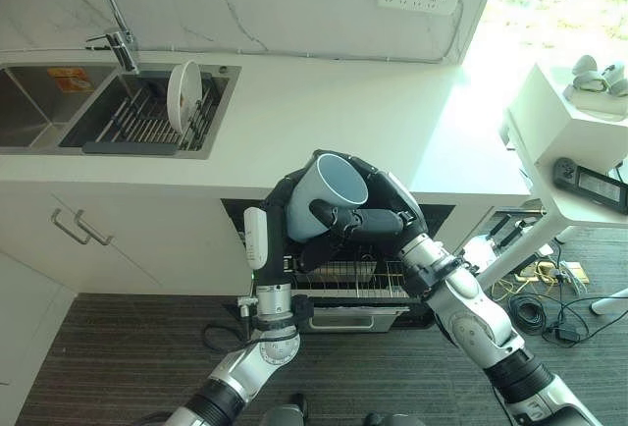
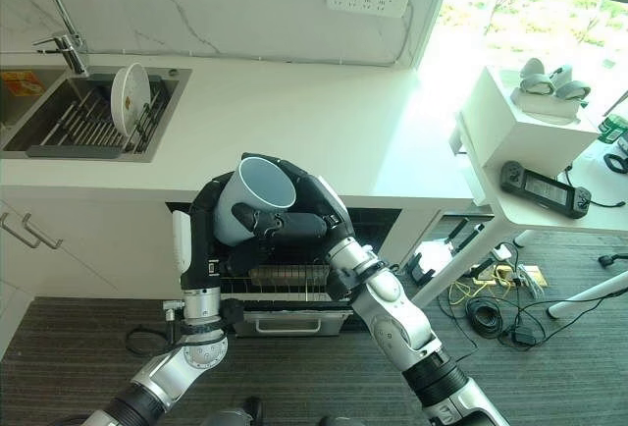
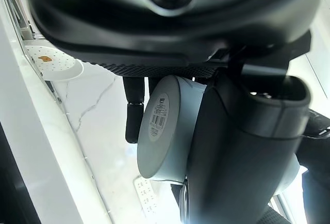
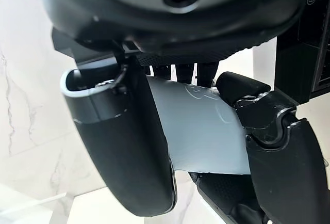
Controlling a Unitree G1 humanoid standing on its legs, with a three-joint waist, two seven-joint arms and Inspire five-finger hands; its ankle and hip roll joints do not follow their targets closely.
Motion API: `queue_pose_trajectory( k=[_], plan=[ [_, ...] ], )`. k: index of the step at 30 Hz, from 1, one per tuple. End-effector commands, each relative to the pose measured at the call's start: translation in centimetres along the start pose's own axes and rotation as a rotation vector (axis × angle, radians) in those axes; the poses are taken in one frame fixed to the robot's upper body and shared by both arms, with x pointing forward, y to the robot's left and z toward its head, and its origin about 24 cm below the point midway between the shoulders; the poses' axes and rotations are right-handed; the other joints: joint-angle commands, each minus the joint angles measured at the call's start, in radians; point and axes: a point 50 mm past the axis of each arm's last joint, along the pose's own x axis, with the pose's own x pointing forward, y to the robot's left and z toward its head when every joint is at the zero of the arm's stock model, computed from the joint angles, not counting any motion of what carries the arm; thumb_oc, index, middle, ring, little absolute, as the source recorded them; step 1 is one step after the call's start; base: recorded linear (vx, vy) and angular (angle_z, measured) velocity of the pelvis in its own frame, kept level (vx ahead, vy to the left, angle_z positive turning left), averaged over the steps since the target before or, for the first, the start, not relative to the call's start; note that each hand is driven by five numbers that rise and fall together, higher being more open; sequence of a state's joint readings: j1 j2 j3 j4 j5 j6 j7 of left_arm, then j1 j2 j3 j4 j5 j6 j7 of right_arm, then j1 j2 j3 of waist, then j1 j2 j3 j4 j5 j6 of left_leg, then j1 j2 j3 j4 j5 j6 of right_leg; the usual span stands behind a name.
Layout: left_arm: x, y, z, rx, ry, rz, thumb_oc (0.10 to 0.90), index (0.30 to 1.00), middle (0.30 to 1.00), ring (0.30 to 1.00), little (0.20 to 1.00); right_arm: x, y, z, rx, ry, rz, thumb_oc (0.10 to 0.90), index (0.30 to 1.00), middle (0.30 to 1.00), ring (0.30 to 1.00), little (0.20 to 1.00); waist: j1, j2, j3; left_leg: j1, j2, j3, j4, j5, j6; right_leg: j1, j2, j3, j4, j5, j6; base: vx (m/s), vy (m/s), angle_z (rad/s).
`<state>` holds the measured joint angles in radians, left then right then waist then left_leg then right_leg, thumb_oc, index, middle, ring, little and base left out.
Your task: Place the dishes in the dishwasher.
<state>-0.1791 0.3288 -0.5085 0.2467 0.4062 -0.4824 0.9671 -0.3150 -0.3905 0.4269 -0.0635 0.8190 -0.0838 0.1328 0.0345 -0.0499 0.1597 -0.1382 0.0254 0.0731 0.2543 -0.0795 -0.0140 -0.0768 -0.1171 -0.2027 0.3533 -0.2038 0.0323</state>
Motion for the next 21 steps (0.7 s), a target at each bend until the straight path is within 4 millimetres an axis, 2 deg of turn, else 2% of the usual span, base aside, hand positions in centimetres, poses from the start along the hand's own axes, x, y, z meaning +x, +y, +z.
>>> queue_pose_trajectory(
  k=[1,5,6,7,15,21],
  plan=[
    [3.0,-1.5,5.4,-0.260,-0.299,-0.045,0.400,0.300,0.300,0.300,0.300,2.6,4.5,6.2,-0.080,-0.346,0.219,0.400,0.300,0.300,0.300,0.300,0.014,-0.016,-0.037,0.080,0.052,-0.039,0.046,-0.194,-0.017,0.044,-0.043,0.085,-0.053,0.007,0.122,0.00,0.000,0.00],
    [2.9,-1.3,5.6,-0.286,-0.308,-0.042,0.406,0.309,0.309,0.309,0.309,2.1,4.0,7.0,-0.129,-0.368,0.200,0.400,0.300,0.300,0.300,0.300,0.009,-0.017,-0.036,0.080,0.057,-0.034,0.046,-0.193,-0.018,0.045,-0.045,0.084,-0.053,0.008,0.122,0.00,0.000,0.00],
    [3.0,-1.1,5.7,-0.287,-0.311,-0.039,0.562,0.542,0.542,0.542,0.542,1.8,3.8,7.5,-0.136,-0.390,0.182,0.400,0.300,0.300,0.300,0.300,0.007,-0.017,-0.036,0.080,0.059,-0.032,0.046,-0.193,-0.018,0.044,-0.045,0.084,-0.053,0.008,0.123,0.00,0.000,0.00],
    [3.0,-1.0,5.6,-0.289,-0.313,-0.036,0.800,0.900,0.900,0.900,0.900,1.5,3.5,7.9,-0.138,-0.412,0.163,0.400,0.300,0.300,0.300,0.300,0.004,-0.018,-0.036,0.080,0.061,-0.030,0.046,-0.193,-0.018,0.043,-0.045,0.085,-0.053,0.008,0.123,0.00,0.000,0.00],
    [3.1,0.7,5.6,-0.293,-0.322,0.073,0.800,0.900,0.900,0.900,0.900,-1.5,0.9,10.8,-0.121,-0.612,-0.017,0.400,0.300,0.300,0.300,0.300,-0.020,-0.013,-0.033,0.082,0.069,-0.016,0.046,-0.194,-0.018,0.040,-0.046,0.089,-0.053,0.011,0.124,0.00,0.000,0.00],
    [3.2,2.7,4.6,-0.228,-0.290,0.190,0.800,0.900,0.900,0.900,0.900,-4.0,-1.4,11.6,-0.137,-0.713,-0.184,0.400,0.300,0.300,0.300,0.300,-0.034,-0.001,-0.040,0.083,0.074,-0.008,0.046,-0.192,-0.019,0.039,-0.044,0.093,-0.053,0.007,0.120,0.01,0.019,0.00]
  ],
)
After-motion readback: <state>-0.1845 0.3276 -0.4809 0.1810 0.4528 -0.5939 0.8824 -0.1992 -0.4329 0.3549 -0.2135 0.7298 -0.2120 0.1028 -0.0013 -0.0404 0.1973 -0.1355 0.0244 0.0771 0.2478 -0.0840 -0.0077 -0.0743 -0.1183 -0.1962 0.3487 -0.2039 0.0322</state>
